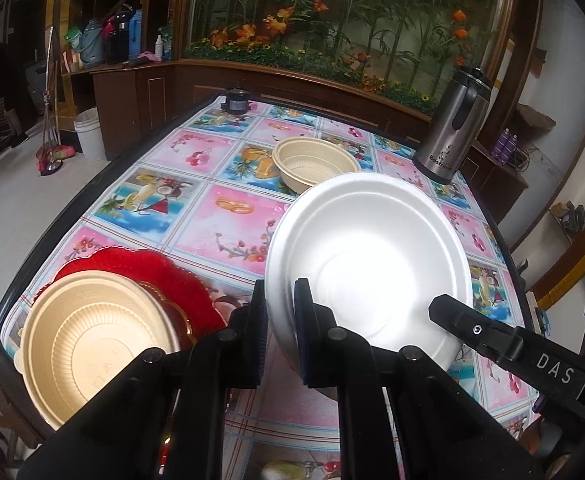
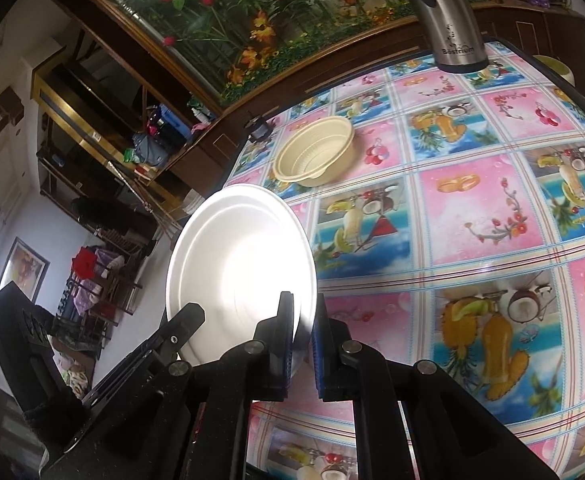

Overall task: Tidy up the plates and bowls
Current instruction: 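Carry the white plate with the left gripper over the red plate stack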

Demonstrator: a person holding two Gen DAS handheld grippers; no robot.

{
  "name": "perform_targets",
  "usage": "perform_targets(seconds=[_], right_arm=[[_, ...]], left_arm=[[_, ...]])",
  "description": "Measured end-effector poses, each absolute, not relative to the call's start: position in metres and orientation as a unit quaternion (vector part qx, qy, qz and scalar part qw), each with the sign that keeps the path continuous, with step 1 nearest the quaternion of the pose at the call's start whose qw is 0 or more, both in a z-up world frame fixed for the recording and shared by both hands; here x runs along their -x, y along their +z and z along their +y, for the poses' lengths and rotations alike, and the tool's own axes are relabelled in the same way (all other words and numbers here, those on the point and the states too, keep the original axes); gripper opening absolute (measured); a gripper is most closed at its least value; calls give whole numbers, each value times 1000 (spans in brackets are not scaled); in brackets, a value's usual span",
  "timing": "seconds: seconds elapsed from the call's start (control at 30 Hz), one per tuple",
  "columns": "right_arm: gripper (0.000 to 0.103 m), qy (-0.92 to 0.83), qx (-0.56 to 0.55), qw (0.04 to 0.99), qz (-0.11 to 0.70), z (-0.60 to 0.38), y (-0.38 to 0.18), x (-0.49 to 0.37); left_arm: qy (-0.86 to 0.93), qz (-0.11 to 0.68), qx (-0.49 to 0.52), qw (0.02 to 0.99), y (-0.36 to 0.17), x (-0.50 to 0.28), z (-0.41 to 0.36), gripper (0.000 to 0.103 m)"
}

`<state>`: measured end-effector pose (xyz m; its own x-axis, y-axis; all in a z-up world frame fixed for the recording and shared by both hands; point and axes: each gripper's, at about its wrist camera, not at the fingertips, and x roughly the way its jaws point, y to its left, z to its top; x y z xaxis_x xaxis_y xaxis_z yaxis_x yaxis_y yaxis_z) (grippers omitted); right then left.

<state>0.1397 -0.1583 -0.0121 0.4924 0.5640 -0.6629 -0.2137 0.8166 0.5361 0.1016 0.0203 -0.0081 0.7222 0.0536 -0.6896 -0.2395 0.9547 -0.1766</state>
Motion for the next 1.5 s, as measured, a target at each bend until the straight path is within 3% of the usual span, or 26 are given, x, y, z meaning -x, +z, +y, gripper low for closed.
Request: perform_targets(seconds=[1.5], right_arm=[[8,343,-121,818,446,-33,6,-107]], left_arm=[[167,330,173,913,4,-28,123,11]])
